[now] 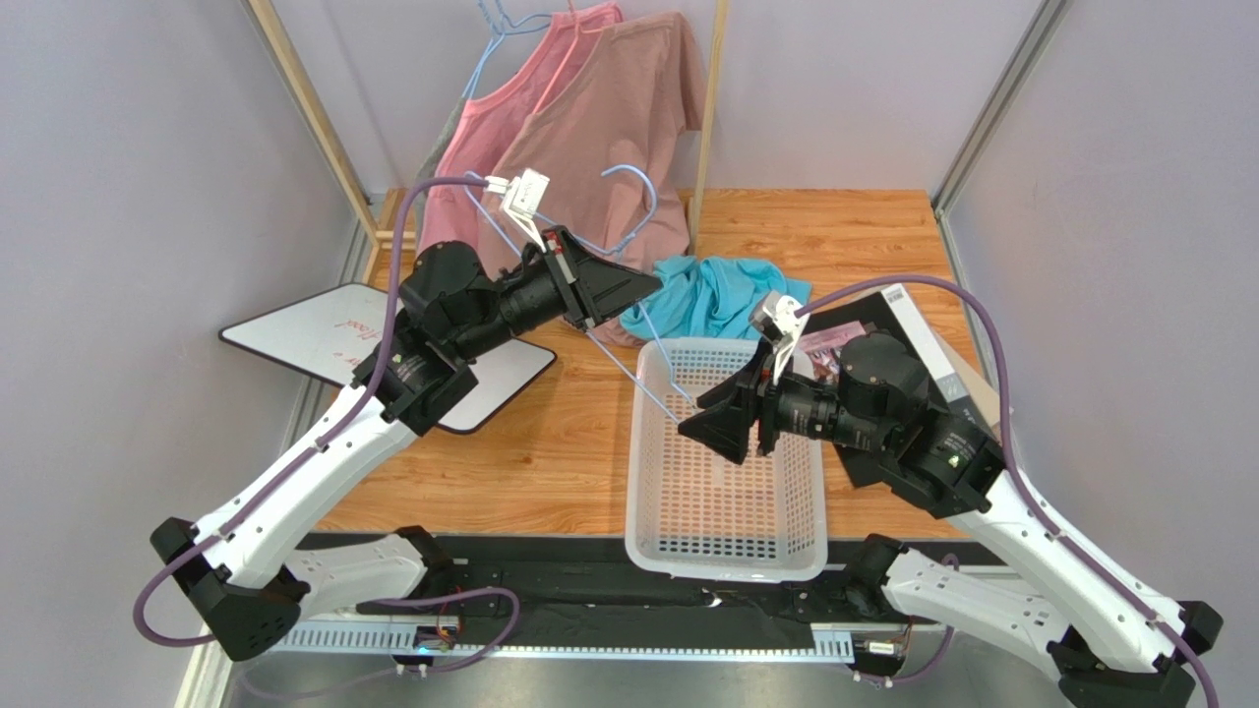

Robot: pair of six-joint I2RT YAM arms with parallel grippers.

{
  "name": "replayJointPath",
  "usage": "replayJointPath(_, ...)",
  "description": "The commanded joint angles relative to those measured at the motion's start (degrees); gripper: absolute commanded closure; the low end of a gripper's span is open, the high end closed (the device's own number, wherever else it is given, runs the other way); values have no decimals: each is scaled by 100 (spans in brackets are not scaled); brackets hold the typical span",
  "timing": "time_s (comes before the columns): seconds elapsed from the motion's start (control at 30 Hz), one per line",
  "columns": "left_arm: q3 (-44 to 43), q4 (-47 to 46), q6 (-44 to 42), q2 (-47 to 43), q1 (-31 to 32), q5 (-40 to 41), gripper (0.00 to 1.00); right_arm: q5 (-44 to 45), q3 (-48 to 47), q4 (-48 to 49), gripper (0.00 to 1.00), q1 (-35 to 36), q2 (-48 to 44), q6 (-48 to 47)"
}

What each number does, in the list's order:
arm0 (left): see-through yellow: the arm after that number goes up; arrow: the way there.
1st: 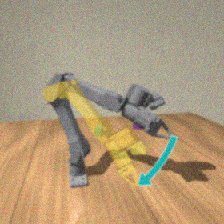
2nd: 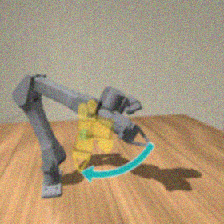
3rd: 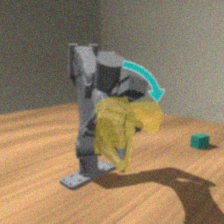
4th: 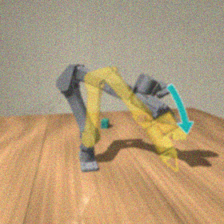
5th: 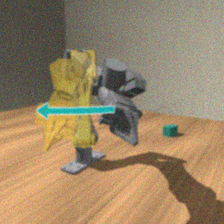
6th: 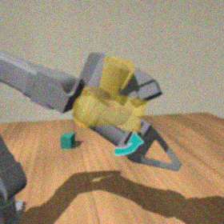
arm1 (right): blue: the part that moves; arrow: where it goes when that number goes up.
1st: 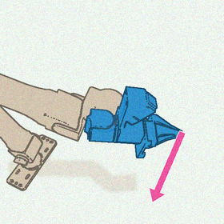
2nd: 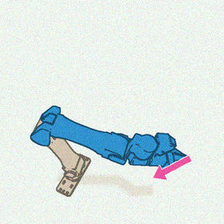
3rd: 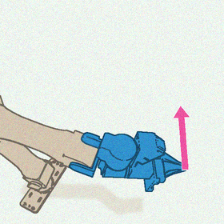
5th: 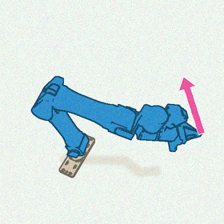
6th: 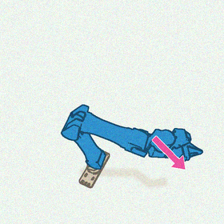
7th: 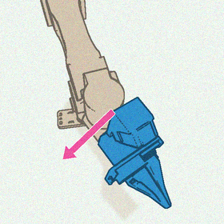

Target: Remove the t-shirt from the hanger

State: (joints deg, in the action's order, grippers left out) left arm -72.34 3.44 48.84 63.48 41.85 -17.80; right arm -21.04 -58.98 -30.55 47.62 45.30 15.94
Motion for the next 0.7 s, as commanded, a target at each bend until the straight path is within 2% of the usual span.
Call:
replayJointPath(0.0,281,-1011,643,-73,-10,-329,100,187,229,883,49,116,-65,84)
replayJointPath(0.07,430,-1344,942,58,-10,-443,100,476,273,945,63,186,-126,119)
replayJointPath(0.13,536,-1574,1231,173,-10,-540,100,662,317,998,66,239,-240,128)
replayJointPath(0.23,668,-2127,1627,427,-10,-689,100,855,431,1059,77,257,-407,181)
replayJointPath(0.3,642,-2409,1742,656,-1,-742,100,1075,501,1033,95,266,-478,259)
replayJointPath(0.33,624,-2488,1787,717,-1,-794,100,1162,510,998,100,283,-495,269)
replayJointPath(0.4,432,-2489,1360,867,43,-830,98,1609,528,814,100,362,-627,339)
replayJointPath(0.43,335,-2141,1130,902,60,-839,77,1820,554,787,100,397,-697,383)
replayJointPath(0.5,150,-1700,586,859,139,-752,61,2427,572,603,100,441,-908,453)
replayJointPath(0.53,193,-1541,470,746,140,-673,34,2664,563,454,100,450,-970,479)
replayJointPath(0.6,429,-1478,172,561,148,-576,23,2894,424,278,100,442,-1032,532)
replayJointPath(0.67,545,-1023,-145,183,148,-339,20,3226,265,7,100,442,-971,524)
